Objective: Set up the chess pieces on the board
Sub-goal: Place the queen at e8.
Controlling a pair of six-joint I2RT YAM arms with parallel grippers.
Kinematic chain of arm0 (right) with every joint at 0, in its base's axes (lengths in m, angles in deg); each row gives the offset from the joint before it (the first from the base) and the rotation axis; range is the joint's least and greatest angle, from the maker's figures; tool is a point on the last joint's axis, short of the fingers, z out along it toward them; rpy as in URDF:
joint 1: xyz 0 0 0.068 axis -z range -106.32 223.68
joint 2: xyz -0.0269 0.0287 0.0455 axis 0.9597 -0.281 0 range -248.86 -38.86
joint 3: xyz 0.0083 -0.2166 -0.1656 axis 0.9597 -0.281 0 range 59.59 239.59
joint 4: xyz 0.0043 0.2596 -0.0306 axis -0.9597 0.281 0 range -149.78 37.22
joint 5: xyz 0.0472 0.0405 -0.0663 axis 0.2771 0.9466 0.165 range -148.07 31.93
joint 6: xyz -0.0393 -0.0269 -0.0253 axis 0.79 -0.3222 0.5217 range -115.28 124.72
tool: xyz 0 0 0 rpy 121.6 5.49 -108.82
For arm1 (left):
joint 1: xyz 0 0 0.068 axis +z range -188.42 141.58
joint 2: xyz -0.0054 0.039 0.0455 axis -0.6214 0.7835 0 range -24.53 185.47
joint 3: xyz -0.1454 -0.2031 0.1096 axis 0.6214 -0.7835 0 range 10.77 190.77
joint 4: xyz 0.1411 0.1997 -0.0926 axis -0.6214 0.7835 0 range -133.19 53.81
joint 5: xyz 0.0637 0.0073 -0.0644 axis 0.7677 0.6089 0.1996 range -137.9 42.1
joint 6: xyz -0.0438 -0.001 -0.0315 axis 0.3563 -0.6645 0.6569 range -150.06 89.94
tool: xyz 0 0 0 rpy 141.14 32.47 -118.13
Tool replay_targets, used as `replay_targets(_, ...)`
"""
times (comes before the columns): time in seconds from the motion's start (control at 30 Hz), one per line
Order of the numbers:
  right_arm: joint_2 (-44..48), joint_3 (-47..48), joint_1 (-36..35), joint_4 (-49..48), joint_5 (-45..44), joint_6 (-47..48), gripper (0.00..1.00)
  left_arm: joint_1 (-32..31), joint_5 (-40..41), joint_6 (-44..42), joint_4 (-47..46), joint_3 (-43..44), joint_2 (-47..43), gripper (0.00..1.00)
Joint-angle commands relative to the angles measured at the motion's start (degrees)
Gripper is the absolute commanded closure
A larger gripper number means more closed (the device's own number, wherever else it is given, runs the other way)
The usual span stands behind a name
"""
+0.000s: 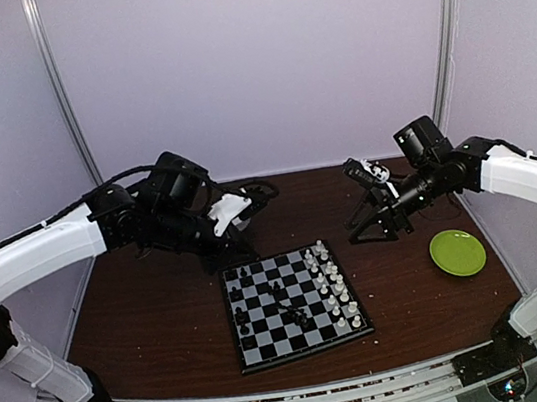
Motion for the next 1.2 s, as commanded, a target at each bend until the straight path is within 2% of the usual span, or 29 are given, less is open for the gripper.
replay_targets(0.0,-0.4,0.8,0.3,-0.1,-2.8,1.7,0.52,0.2,7.0,0.2,9.1,-0.6,1.5,0.93)
replay_targets(0.2,-0.7,0.4,0.3,0.0,-3.4,2.2,0.53,1.9,8.1,2.9,12.8,0.3,8.3,0.93)
replay_targets(0.5,-0.4,0.2,0.4,0.4,-3.8,2.7,0.53,4.3,7.1,2.6,10.0,1.0,15.5,0.94)
replay_targets(1.17,-1.3,0.3,0.5,1.1,-3.5,3.4,0.54,5.6,4.5,1.7,6.7,-2.1,20.1,0.94)
